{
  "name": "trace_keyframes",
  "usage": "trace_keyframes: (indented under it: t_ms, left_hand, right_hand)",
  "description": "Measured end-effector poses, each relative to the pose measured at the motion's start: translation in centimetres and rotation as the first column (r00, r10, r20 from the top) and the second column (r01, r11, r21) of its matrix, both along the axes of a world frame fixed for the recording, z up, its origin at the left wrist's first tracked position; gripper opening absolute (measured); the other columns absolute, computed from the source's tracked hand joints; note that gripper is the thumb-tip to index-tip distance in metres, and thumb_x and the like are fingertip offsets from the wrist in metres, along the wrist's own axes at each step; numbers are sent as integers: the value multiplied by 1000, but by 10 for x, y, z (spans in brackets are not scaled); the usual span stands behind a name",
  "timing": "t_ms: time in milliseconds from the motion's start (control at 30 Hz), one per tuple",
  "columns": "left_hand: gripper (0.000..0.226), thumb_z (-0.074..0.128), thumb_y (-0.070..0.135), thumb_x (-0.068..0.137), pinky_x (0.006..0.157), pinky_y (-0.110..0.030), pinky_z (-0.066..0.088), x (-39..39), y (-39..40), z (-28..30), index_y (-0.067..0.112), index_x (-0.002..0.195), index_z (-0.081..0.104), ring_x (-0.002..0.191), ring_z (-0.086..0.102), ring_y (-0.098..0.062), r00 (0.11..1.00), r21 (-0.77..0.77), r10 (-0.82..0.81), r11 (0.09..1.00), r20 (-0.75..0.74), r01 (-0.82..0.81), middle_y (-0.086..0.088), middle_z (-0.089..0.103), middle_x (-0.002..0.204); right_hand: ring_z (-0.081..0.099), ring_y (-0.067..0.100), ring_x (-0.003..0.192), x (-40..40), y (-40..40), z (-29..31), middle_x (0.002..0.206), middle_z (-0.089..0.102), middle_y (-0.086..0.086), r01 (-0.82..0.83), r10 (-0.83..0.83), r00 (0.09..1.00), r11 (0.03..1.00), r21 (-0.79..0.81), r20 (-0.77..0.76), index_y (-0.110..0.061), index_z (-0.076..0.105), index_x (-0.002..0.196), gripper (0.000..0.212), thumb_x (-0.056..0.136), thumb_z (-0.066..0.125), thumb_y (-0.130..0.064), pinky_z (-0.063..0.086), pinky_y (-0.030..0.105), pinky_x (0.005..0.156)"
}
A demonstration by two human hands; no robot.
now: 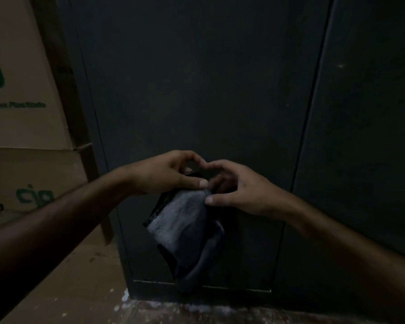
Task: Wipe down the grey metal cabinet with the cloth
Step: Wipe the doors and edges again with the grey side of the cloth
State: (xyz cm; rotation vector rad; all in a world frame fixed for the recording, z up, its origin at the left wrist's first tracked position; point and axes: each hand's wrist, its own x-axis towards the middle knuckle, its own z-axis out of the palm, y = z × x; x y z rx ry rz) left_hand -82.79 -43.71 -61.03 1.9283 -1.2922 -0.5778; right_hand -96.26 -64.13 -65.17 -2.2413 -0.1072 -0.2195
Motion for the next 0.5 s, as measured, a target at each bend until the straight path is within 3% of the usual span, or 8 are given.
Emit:
trace_keyframes:
  t_ms: [100,167,267,333,400,500]
  left_hand:
    - [67,89,26,81,86,-31,63,7,6,1,34,137,55,108,76,-21,996,34,17,999,-84,-14,-6,77,118]
    - [78,96,18,75,83,-30,63,11,11,2,39,137,53,108,76,-19,996,120,-12,992,-87,22,0,76,119]
    - [86,94,10,70,90,-43,64,10,13,-5,42,137,51,114,73,-21,999,201,-47,979,13,43,0,73,125]
    - [87,84,4,74,92,-49,63,8,11,-9,38,144,45,116,72,-28,997,167,-74,983,-28,78,-6,72,127]
    - [90,78,1,78,88,-45,63,7,9,-10,40,149,39,116,72,-30,993,132,-95,986,-71,104,-8,72,129]
    - [84,79,5,88,86,-40,64,8,8,-6,43,149,37,113,74,-21,999,105,-36,994,-25,38,0,74,125]
  right_hand:
    - [68,9,82,2,0,-1,85,72,-6,-16,18,999,998,58,-33,-34,70,115,36,82,84,-39,53,35,82]
    - [68,16,82,2,1,-3,86,72,-3,4,-4,1000,1000,21,5,-28,74,98,17,86,80,-40,56,41,80]
    - [72,19,99,1,4,-5,105,74,1,27,-30,997,998,48,65,-26,69,95,16,86,81,-30,60,50,91]
    - [72,16,108,0,3,-5,119,73,-2,-42,41,999,985,168,11,-24,60,111,38,83,85,-22,59,45,97]
    - [71,15,111,-2,2,-5,117,74,-2,-78,94,993,976,201,-72,-26,53,127,54,84,84,-21,57,41,100]
    - [73,21,100,-3,3,-7,102,76,3,-54,62,993,995,85,-102,-18,69,116,27,92,76,-27,57,41,91]
